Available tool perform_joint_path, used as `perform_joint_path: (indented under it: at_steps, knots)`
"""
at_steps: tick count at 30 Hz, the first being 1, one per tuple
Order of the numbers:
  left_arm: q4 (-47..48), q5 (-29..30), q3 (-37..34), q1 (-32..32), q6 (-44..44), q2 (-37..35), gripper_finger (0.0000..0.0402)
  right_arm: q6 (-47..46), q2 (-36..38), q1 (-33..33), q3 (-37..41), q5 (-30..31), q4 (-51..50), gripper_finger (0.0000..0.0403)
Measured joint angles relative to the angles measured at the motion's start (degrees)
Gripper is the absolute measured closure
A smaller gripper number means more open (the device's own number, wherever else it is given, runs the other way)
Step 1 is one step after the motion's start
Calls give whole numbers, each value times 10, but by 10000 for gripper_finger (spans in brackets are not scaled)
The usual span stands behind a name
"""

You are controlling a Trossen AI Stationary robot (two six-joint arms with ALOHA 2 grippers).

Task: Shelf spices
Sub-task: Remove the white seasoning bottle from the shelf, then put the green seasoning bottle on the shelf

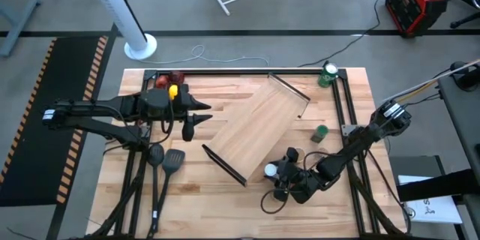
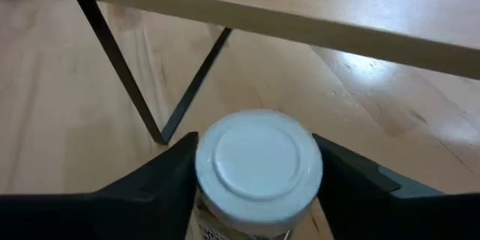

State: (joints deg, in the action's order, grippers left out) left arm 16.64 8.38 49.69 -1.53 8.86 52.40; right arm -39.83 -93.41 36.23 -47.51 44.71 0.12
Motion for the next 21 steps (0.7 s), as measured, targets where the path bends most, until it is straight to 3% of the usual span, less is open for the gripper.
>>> perform_joint_path:
  at_steps: [4,8,14,21]
  knots:
    - [2,0,0,0,0,0,254,-3,4,1,0,0,-2,137]
    - [4,0,0,0,0,0,259,-12,22,4,0,-12,-12,120]
    - [12,0,0,0,2,0,266,-30,88,14,0,-32,-66,124]
    - [11,0,0,0,2,0,262,-42,216,44,0,-38,-164,148]
